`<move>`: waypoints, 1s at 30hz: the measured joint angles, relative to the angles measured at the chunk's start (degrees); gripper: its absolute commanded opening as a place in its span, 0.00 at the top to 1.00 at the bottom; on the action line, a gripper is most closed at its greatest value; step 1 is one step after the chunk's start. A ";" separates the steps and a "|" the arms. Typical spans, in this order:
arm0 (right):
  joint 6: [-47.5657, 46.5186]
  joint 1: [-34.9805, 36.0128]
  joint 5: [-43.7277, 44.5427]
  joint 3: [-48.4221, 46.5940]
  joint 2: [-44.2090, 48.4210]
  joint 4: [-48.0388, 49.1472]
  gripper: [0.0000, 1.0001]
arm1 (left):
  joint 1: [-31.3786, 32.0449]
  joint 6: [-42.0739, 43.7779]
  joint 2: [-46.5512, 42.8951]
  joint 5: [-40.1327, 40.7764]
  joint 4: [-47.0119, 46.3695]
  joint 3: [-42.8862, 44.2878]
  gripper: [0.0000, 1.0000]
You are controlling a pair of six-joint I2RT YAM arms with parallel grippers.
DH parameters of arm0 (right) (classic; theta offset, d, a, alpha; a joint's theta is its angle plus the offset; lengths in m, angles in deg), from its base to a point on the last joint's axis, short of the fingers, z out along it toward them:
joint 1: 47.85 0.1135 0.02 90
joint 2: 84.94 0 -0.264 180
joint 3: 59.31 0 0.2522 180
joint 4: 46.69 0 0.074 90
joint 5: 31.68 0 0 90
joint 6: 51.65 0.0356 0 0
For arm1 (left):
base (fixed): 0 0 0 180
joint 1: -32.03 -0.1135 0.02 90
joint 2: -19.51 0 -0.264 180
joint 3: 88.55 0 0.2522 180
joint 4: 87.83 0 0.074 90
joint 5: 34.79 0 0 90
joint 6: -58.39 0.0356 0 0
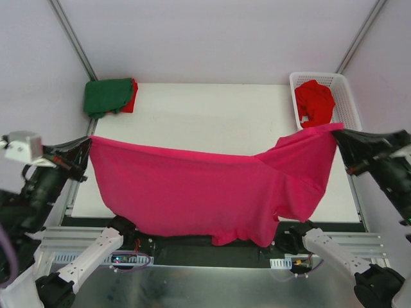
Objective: Fold and stack the t-shirts
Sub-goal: Flatten out the tshirt
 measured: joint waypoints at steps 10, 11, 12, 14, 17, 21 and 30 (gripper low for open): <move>-6.21 -0.76 10.69 8.83 -19.15 7.50 0.99 | 0.00 7.17 14.40 6.45 -13.97 -12.76 1.00; -6.60 -0.96 10.95 8.35 -20.98 7.63 0.99 | 0.00 7.63 15.78 6.45 -14.86 -12.68 1.00; -6.91 -1.11 10.97 7.87 -22.34 7.69 0.99 | 0.00 8.17 17.14 6.43 -15.41 -12.28 1.00; -7.10 -1.14 10.78 6.86 -23.17 7.26 0.99 | 0.00 8.70 18.67 6.19 -15.72 -10.95 1.00; -7.08 -1.14 9.42 4.00 -21.18 6.29 0.99 | 0.00 8.70 17.92 5.29 -14.36 -7.21 1.00; -6.93 -1.18 7.21 1.66 -13.07 4.52 0.99 | 0.00 7.50 12.07 3.28 -10.69 -1.05 1.00; -5.09 -1.22 -0.37 -9.73 3.78 -0.94 0.99 | 0.00 -0.85 -5.79 -5.07 -0.39 12.68 1.00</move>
